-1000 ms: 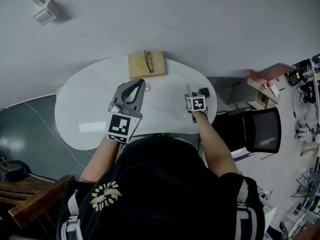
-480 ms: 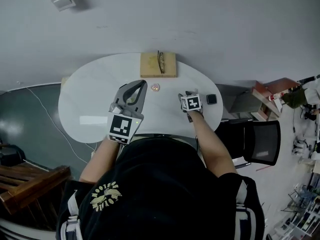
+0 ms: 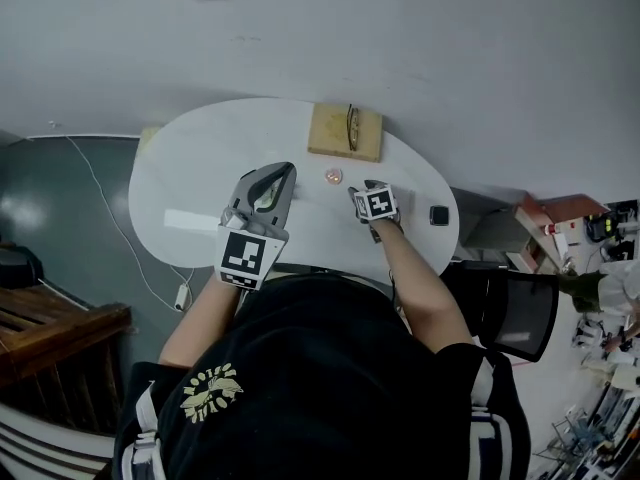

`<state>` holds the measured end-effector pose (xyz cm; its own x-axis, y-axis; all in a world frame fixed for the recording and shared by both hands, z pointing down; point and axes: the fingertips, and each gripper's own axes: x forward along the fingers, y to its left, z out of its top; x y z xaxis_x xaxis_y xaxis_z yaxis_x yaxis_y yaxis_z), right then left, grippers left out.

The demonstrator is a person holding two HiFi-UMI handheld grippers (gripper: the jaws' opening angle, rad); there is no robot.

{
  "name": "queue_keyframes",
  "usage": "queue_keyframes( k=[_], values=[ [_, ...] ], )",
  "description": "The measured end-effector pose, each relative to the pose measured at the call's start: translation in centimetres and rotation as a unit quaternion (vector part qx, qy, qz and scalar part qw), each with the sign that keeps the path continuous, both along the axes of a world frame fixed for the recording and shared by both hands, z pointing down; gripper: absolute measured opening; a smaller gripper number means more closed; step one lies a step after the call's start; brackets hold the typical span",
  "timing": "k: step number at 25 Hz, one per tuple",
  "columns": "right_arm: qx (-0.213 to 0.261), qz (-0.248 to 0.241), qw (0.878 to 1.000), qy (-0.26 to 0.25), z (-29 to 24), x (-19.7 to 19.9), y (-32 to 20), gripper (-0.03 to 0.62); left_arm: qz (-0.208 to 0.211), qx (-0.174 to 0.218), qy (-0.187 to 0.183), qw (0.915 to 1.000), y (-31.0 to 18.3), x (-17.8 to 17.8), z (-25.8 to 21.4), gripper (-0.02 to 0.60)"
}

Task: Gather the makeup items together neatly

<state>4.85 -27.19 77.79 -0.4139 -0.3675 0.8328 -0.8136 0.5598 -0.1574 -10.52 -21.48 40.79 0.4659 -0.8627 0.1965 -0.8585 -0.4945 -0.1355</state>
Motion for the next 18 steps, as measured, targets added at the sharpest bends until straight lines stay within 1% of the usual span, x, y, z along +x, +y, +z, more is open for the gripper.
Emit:
queue_keyframes(
  k=[3, 6, 10, 12, 18],
  values=[
    [-0.002, -0.019, 1.000, 0.001, 0.2, -2.0, -0.5, 0.210, -0.016, 0.002, 0.003, 0.9999, 0.1, -1.4, 0.1, 0.023],
    [-0.008, -0.035, 0.999, 0.003, 0.7, -3.7, -1.0, 0.216, -0.028, -0.007, -0.001, 0.9996, 0.3, -2.4, 0.4, 0.023],
    [-0.012, -0.054, 0.998, 0.006, 1.5, -5.5, -1.5, 0.240, -0.038, -0.008, -0.005, 0.9992, 0.6, -3.3, 0.6, 0.022],
    [-0.013, -0.063, 0.998, 0.011, 1.8, -6.2, -1.7, 0.253, -0.042, -0.010, -0.006, 0.9990, 0.7, -3.7, 0.7, 0.023],
    [-0.021, -0.079, 0.996, 0.029, 3.1, -7.4, -2.7, 0.265, -0.050, -0.021, -0.009, 0.9985, 0.7, -4.6, 1.4, 0.023]
  ],
)
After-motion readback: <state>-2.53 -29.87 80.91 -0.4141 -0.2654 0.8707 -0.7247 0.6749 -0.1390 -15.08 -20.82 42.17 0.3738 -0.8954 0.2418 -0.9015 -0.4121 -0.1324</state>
